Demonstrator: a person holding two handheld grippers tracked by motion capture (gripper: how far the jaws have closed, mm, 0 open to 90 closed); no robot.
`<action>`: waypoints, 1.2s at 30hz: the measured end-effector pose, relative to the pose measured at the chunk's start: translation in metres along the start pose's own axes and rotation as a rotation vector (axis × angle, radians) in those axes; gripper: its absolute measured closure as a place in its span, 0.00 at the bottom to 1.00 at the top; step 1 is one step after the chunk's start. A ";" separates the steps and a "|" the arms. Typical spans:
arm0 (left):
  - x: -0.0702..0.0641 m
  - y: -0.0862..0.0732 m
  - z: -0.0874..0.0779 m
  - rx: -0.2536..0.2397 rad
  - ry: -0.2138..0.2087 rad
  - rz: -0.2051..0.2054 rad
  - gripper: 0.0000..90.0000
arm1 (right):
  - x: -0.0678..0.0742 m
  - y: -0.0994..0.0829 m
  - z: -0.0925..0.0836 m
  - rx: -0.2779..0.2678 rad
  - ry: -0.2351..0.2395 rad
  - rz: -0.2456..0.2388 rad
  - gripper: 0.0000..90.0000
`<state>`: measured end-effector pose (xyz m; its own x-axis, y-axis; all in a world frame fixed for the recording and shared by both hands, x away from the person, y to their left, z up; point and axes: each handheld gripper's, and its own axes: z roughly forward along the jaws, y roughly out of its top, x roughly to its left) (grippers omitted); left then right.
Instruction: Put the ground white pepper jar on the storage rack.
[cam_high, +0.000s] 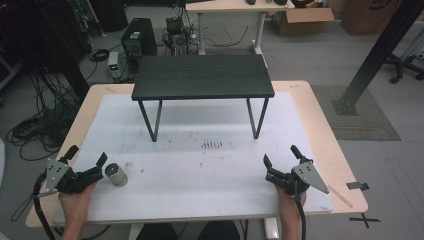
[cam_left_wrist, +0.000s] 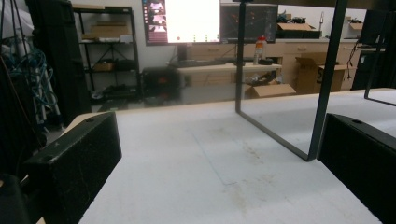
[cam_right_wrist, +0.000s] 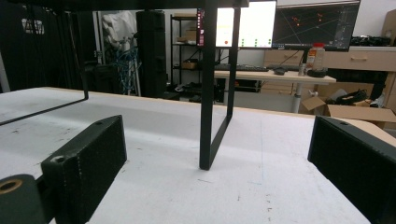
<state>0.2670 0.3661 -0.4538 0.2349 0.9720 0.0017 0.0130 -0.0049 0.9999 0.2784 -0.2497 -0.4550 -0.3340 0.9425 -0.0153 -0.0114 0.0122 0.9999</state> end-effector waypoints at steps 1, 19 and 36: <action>0.000 0.000 0.000 -0.001 0.000 0.000 0.00 | 0.000 0.000 0.000 0.000 0.000 0.000 0.05; 0.000 0.000 0.000 0.001 -0.001 -0.004 0.00 | 0.000 0.000 0.000 -0.003 0.001 -0.001 0.04; 0.001 0.000 0.001 0.007 -0.001 -0.015 0.00 | 0.000 0.000 0.000 -0.003 0.001 0.000 0.04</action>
<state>0.2682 0.3673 -0.4533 0.2356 0.9718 -0.0129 0.0229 0.0077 0.9997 0.2781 -0.2497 -0.4550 -0.3346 0.9422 -0.0156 -0.0146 0.0113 0.9998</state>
